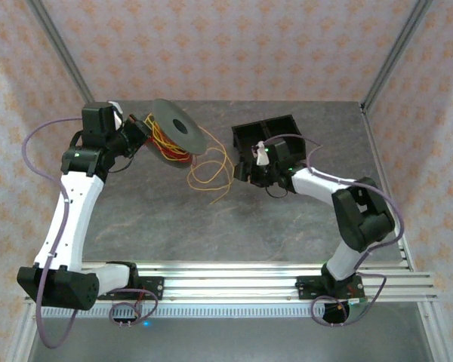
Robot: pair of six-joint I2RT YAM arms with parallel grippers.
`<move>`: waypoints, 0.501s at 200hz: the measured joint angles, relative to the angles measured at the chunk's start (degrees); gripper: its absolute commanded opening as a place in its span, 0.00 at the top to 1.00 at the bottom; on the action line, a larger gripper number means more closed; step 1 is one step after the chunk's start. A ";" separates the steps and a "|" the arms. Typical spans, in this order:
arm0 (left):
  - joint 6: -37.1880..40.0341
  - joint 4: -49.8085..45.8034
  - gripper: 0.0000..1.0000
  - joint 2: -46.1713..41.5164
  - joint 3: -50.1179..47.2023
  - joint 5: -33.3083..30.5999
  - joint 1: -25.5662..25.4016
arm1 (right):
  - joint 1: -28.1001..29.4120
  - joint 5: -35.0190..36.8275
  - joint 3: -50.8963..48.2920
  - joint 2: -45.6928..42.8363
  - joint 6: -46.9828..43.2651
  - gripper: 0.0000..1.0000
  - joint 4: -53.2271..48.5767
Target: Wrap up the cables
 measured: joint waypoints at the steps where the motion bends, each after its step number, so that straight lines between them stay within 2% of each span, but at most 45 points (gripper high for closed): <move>1: 0.00 0.00 1.00 0.00 0.04 0.02 0.00 | 0.00 -0.04 0.07 0.09 0.09 0.49 0.07; 72: -0.04 0.00 1.00 0.00 0.31 0.50 0.00 | 0.90 -3.06 3.10 9.38 7.17 0.56 12.98; 90: -0.04 0.00 1.00 -0.11 0.31 0.52 0.00 | 2.14 -3.48 3.87 10.95 8.90 0.71 14.56; 100: -0.11 0.00 1.00 -0.31 0.31 0.48 0.00 | 2.80 -3.76 4.42 11.45 9.01 0.85 14.99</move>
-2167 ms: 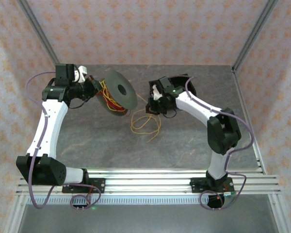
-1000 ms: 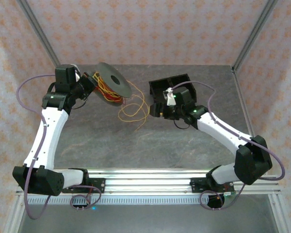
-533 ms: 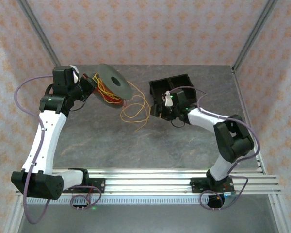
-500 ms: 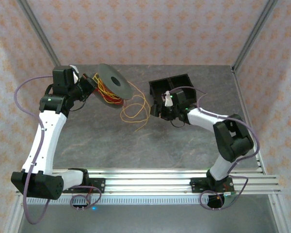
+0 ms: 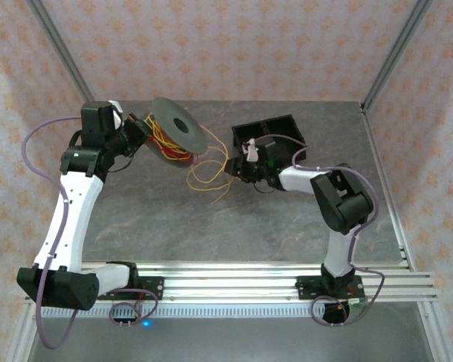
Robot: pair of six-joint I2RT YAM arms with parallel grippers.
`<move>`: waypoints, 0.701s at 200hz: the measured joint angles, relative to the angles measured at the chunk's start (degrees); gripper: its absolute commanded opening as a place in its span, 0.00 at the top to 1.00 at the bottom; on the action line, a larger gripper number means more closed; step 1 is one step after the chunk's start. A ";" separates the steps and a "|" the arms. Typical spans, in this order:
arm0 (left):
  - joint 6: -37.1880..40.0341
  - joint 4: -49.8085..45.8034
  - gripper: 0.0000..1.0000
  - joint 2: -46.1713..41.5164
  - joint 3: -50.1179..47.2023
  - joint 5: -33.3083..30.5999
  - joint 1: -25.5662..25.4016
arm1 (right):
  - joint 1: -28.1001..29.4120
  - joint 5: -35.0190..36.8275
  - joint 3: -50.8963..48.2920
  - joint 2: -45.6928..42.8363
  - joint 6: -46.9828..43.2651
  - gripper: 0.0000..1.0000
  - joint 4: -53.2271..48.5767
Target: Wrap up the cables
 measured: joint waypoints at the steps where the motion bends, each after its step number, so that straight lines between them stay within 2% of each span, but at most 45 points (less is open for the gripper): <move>1: 0.00 0.00 1.00 -0.02 0.00 0.00 0.00 | 0.09 -0.13 0.07 0.07 0.35 0.86 0.07; 17: -0.42 0.04 1.00 -0.46 0.00 -0.24 0.00 | 0.79 -0.07 0.59 0.26 1.46 1.00 0.37; 44: -2.91 1.81 1.00 -1.62 -0.02 -2.12 0.24 | 0.92 1.68 0.57 0.09 0.70 1.00 -1.51; 76: -6.91 7.65 1.00 -2.03 -0.02 -8.04 0.76 | 1.31 5.38 0.57 -3.43 -4.50 1.00 -11.67; 140: -8.57 16.02 1.00 3.56 0.00 -23.21 1.14 | 7.08 10.12 -0.50 -22.43 -18.58 1.00 -31.50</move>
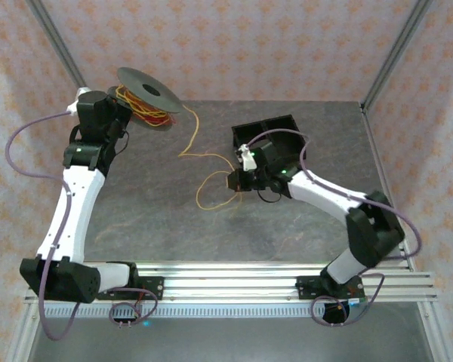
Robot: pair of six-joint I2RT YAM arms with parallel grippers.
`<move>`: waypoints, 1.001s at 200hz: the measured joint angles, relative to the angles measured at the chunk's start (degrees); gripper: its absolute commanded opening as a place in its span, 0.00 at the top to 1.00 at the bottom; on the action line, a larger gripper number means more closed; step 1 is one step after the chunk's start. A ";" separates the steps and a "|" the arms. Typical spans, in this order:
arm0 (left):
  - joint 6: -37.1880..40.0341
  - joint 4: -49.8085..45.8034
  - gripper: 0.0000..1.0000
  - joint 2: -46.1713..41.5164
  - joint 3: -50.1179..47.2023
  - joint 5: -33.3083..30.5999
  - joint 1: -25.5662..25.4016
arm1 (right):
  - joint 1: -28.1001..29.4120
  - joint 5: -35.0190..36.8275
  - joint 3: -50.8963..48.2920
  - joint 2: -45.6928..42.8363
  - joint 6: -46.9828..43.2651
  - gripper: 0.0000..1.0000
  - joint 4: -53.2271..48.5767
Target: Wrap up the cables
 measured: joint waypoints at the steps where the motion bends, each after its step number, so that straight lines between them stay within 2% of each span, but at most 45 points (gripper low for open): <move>1: 0.09 0.04 1.00 0.11 0.00 -0.17 0.00 | 0.09 0.22 -0.02 -0.55 -0.31 1.00 -0.37; 44: 3.45 0.96 1.00 7.61 2.71 -8.81 0.22 | 1.70 2.49 -0.09 -16.74 -7.10 1.00 -11.34; 99: 7.15 -0.17 1.00 17.88 11.61 -12.92 0.31 | 2.14 -0.28 2.23 -30.71 -9.60 1.00 -19.78; 148: 12.13 -8.24 1.00 26.05 22.27 -12.98 -0.07 | 2.14 -0.46 10.75 -33.64 -8.81 1.00 -22.16; 200: 18.49 -16.55 1.00 31.26 27.85 -8.35 -2.29 | 2.14 5.22 25.33 -31.30 -7.91 1.00 -24.63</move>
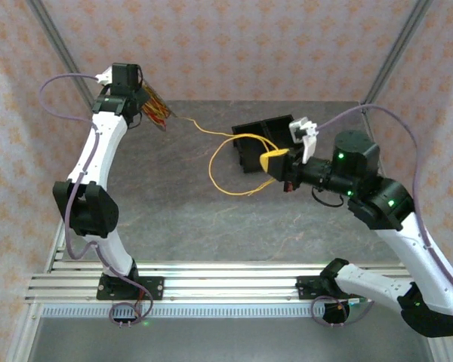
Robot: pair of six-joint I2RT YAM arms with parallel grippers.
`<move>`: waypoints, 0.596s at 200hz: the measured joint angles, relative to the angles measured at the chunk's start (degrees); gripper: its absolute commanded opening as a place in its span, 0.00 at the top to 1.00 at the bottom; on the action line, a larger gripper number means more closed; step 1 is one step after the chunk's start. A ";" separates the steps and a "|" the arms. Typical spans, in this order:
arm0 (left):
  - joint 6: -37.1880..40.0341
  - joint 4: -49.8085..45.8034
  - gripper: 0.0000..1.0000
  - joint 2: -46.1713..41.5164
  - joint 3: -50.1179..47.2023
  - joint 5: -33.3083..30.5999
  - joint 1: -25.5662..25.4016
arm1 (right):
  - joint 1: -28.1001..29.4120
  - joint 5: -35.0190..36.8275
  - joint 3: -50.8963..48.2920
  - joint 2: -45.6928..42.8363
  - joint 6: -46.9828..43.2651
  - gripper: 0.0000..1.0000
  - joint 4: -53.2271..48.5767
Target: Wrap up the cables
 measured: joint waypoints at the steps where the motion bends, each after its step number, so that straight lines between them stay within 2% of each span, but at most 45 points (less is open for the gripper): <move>1: 0.15 -0.11 1.00 0.09 0.00 0.07 -0.07 | 0.00 0.13 0.37 0.17 0.02 1.00 -0.02; 34: 6.01 -3.56 1.00 2.69 1.18 3.30 -2.14 | 0.00 3.08 7.74 4.92 -0.02 1.00 -2.45; 73: 14.08 -6.05 1.00 3.61 1.16 2.60 -6.43 | 0.00 3.34 12.96 9.94 1.07 1.00 -2.56; 119: 19.23 -5.22 1.00 3.39 -1.38 1.90 -11.67 | 0.07 -1.84 15.91 14.60 8.50 1.00 7.98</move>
